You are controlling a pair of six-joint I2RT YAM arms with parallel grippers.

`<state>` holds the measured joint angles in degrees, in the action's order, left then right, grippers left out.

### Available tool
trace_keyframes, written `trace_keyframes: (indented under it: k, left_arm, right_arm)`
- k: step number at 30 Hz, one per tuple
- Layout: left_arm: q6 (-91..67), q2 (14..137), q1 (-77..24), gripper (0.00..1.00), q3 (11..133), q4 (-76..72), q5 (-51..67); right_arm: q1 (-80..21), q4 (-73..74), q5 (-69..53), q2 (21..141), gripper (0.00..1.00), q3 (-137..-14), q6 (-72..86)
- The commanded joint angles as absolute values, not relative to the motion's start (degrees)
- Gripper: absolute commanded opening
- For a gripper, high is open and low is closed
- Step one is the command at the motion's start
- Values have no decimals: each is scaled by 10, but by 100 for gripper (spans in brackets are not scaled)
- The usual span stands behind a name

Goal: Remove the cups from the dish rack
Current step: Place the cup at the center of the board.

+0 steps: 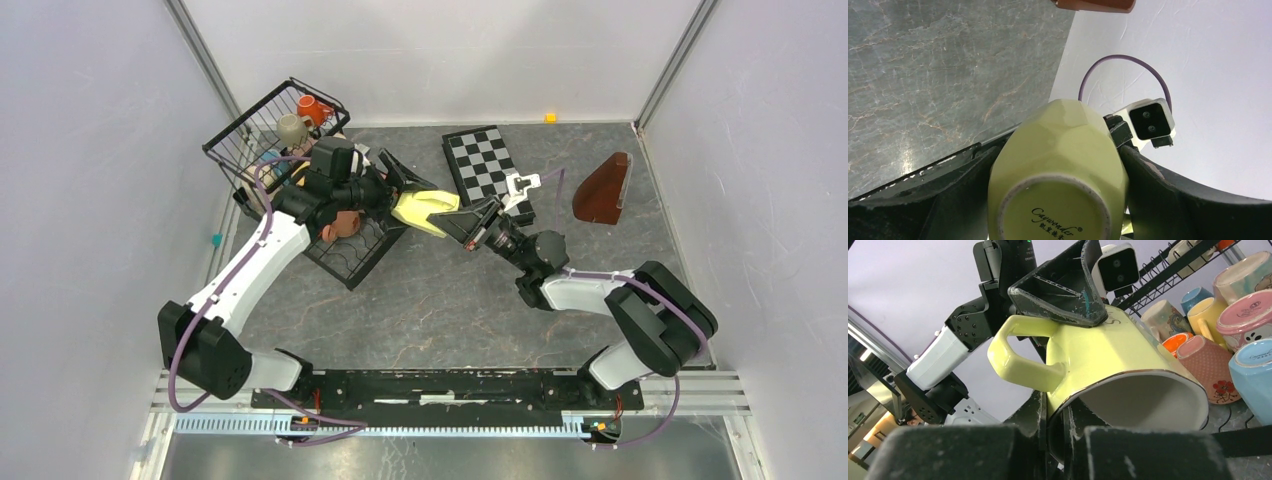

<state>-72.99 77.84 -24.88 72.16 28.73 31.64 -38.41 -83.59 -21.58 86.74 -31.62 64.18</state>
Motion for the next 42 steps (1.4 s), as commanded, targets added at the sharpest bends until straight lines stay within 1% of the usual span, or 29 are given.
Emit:
trace_keyframes:
  k: [1,3,6,7,13,20,23,27,33,37,42]
  left_arm:
    - [-741,752,-261,41,711,244,330]
    - [-736,749,-261,69,707,243,326]
    - [-724,748,-260,97,710,243,322]
    - [-718,747,-260,100,714,246,320]
    - [-657,759,-235,100,762,295,304]
    - [-561,773,-212,100,822,362,265]
    - [-513,777,-211,100,851,401,228]
    - [-467,764,-211,100,861,422,205]
    - [-414,724,-221,100,834,440,191]
    - [-382,700,-239,100,816,455,175]
    - [-366,685,-265,100,796,457,169]
  right_arm:
    - [-388,-861,-223,845,0,-343,615]
    - [-387,-841,-222,832,0,-344,602]
    - [-388,-791,-214,803,0,-346,572]
    - [-387,-767,-210,793,0,-349,560]
    - [-387,-585,-177,713,0,-359,487]
    - [-385,-319,-116,620,0,-403,389]
    - [-385,-193,-79,587,0,-428,360]
    - [-379,7,3,557,0,-472,322]
    - [-356,251,137,552,0,-558,291]
    - [-319,365,207,566,0,-597,266]
    - [-231,420,191,592,0,-597,222]
